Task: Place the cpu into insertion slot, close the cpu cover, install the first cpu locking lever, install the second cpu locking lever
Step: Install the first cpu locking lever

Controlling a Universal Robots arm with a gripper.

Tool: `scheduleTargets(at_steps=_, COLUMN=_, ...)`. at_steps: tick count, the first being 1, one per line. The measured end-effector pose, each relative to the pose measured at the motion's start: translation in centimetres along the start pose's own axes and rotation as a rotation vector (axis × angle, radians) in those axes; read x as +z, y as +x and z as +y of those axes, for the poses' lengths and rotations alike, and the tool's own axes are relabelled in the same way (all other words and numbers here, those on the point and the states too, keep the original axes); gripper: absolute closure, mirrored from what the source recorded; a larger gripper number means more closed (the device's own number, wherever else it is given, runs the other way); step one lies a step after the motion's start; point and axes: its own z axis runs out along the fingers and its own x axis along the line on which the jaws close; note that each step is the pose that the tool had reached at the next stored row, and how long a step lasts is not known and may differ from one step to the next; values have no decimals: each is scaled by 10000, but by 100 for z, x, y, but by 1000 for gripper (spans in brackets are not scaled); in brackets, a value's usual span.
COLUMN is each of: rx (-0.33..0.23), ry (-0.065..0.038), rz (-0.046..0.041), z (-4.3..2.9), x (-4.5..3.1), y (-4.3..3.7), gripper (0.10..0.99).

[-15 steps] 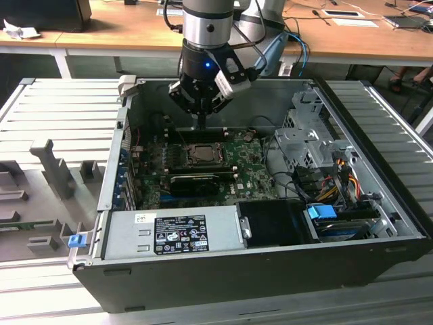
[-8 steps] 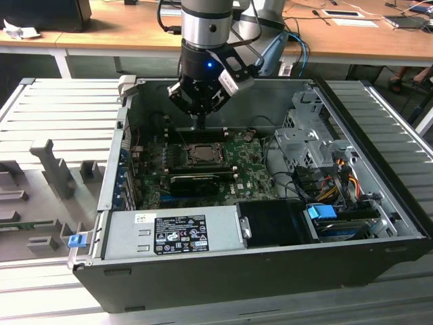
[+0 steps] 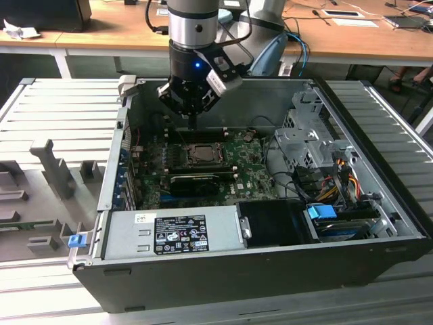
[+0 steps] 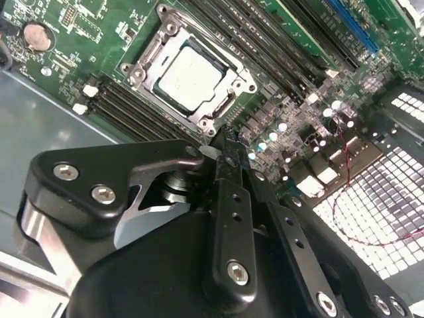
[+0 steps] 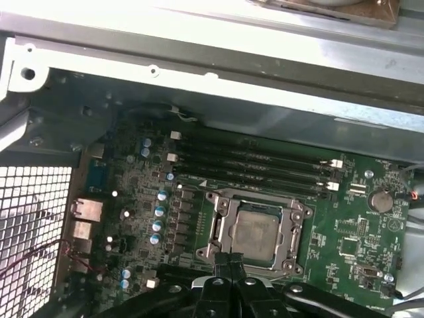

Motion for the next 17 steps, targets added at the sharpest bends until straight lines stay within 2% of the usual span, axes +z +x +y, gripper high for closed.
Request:
scheduleTargets(at_steps=1, rx=-1, ry=-21, rz=-28, z=5, x=6, y=25, gripper=980)
scheduleTargets(at_steps=5, rx=3, ry=-84, rz=-48, z=31, x=74, y=190, gripper=980)
scheduleTargets(at_steps=7, rx=117, ry=-84, rz=-52, z=33, x=105, y=201, gripper=980)
scheduleTargets(at_steps=9, rx=588, ry=-78, rz=-64, z=37, x=189, y=213, gripper=980)
scheduleTargets(at_steps=12, rx=599, ry=-100, rz=-69, z=66, x=235, y=343, gripper=980)
scheduleTargets(at_steps=16, rx=598, ry=-154, rz=-75, z=107, x=275, y=423, gripper=980)
scheduleTargets(at_steps=17, rx=598, ry=-191, rz=-81, z=153, x=306, y=431, gripper=980)
